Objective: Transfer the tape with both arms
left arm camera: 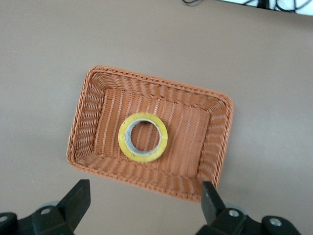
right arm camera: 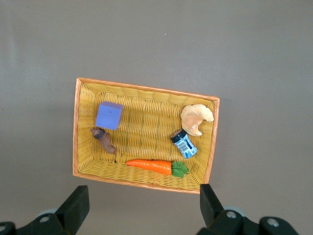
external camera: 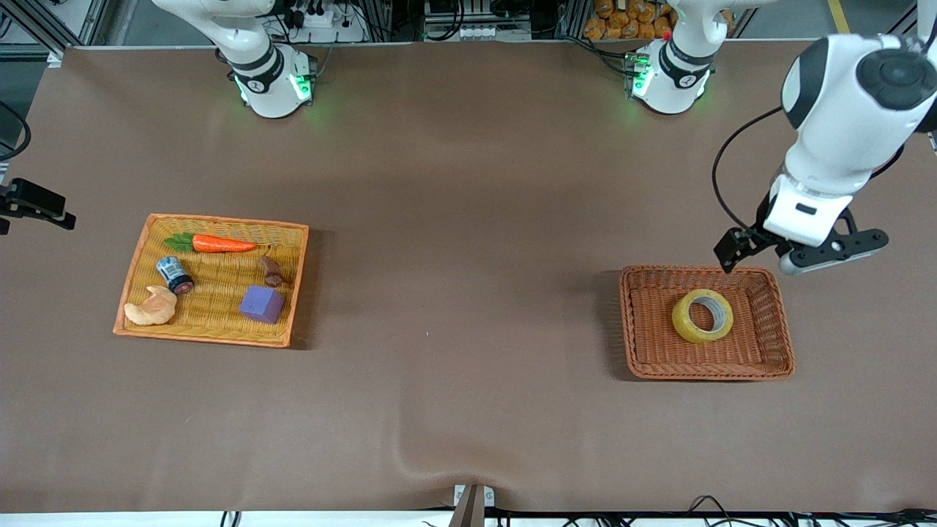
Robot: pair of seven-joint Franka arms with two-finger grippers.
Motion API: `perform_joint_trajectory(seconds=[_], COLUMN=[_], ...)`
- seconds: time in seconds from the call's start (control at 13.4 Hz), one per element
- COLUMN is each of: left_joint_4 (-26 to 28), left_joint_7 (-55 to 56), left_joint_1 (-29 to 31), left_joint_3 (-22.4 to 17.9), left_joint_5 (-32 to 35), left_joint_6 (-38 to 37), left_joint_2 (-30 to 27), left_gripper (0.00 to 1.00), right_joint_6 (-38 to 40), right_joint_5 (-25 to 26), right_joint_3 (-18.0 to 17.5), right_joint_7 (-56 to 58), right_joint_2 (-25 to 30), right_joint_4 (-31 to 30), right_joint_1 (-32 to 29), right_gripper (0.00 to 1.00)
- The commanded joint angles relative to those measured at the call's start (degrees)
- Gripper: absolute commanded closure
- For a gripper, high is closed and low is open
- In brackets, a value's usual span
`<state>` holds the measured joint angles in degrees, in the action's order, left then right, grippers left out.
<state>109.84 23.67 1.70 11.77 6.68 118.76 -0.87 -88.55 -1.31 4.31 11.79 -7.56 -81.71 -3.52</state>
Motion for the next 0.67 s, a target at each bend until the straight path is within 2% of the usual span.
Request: perform_joint_trajectory(seconds=[0.0, 0.22, 0.45, 0.6], left_joint_4=[-5.8, -11.7, -15.7, -20.7], left_joint_7=[-8.3, -13.8, -14.0, -15.9], left_joint_1=[-2.2, -4.9, -5.1, -5.5], left_joint_3=[-3.4, -6.0, -6.0, -6.1], left_joint_5=[-3.2, -3.3, -3.4, -5.7], left_joint_6=[-8.3, -18.1, -26.0, -32.3], left_joint_2=[-0.1, 0.3, 0.3, 0.4], left_gripper=[0.00, 0.00, 0.00, 0.00], right_joint_6=[-0.1, 0.0, -0.1, -0.1], right_joint_5=[0.0, -0.1, -0.1, -0.1], right_joint_3=[0.1, 0.2, 0.2, 0.2], right_joint_7=[0.5, 0.5, 0.5, 0.5], right_joint_2=[0.6, 0.6, 0.6, 0.6], right_joint_4=[0.0, -0.1, 0.0, 0.0], right_joint_1=[0.5, 0.5, 0.5, 0.5], right_gripper=[0.00, 0.00, 0.00, 0.00])
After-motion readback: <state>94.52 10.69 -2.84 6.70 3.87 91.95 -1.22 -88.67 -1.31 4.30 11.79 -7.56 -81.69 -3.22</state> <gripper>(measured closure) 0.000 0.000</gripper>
